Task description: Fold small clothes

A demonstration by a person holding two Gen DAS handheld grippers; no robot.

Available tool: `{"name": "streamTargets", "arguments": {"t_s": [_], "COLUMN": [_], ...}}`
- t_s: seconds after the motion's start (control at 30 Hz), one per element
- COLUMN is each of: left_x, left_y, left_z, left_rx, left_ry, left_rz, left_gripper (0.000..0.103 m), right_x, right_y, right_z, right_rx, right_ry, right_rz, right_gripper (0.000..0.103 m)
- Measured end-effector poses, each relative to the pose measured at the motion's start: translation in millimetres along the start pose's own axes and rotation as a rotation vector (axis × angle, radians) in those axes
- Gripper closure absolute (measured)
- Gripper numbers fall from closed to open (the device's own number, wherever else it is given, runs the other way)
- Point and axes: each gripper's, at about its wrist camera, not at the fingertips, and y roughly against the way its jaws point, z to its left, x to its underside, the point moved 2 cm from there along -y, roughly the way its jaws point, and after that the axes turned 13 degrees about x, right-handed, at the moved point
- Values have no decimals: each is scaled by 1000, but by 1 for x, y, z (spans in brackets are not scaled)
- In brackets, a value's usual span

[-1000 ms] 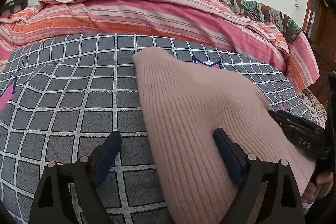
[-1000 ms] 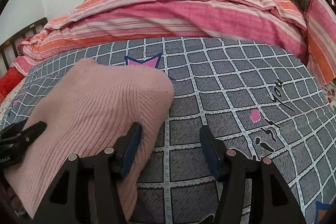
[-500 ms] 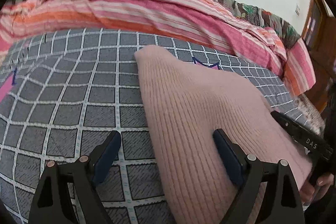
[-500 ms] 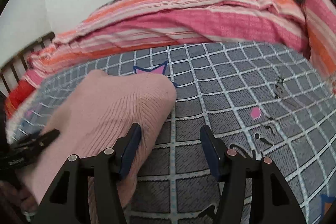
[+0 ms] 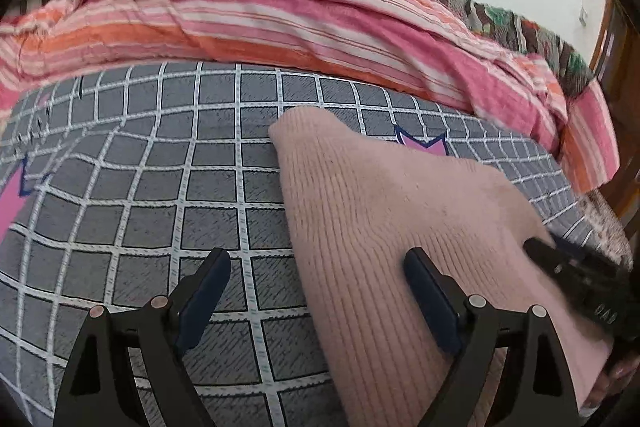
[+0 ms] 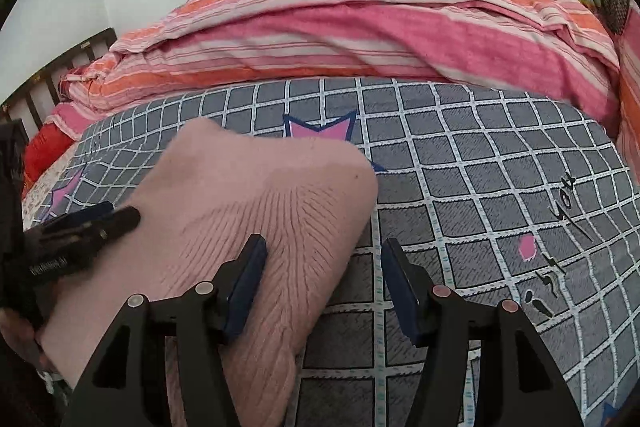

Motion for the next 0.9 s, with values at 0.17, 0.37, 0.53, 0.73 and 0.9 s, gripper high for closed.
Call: {"name": "streamTargets", "arguments": {"t_s": [0.17, 0.37, 0.53, 0.73, 0.9], "left_x": [-21, -43, -55, -55, -53], "left_y": [-15, -36, -50, -55, -46], "left_z": [21, 39, 52, 45, 33], "left_rx": [-25, -119, -117, -148, -70], "left_ry": [85, 97, 118, 87, 110], "left_rz": [17, 19, 6, -13, 34], "left_gripper": [18, 34, 37, 35, 39], "right_x": [6, 8, 9, 7, 7], "right_y": [-10, -11, -13, -18, -17], "right_z": [-4, -5, -6, -10, -9], "right_rx": [-10, -20, -37, -78, -78], "right_ry": [-37, -45, -56, -76, -80], "right_rz": [-3, -24, -23, -8, -7], "right_gripper": [42, 41, 41, 40, 39]}}
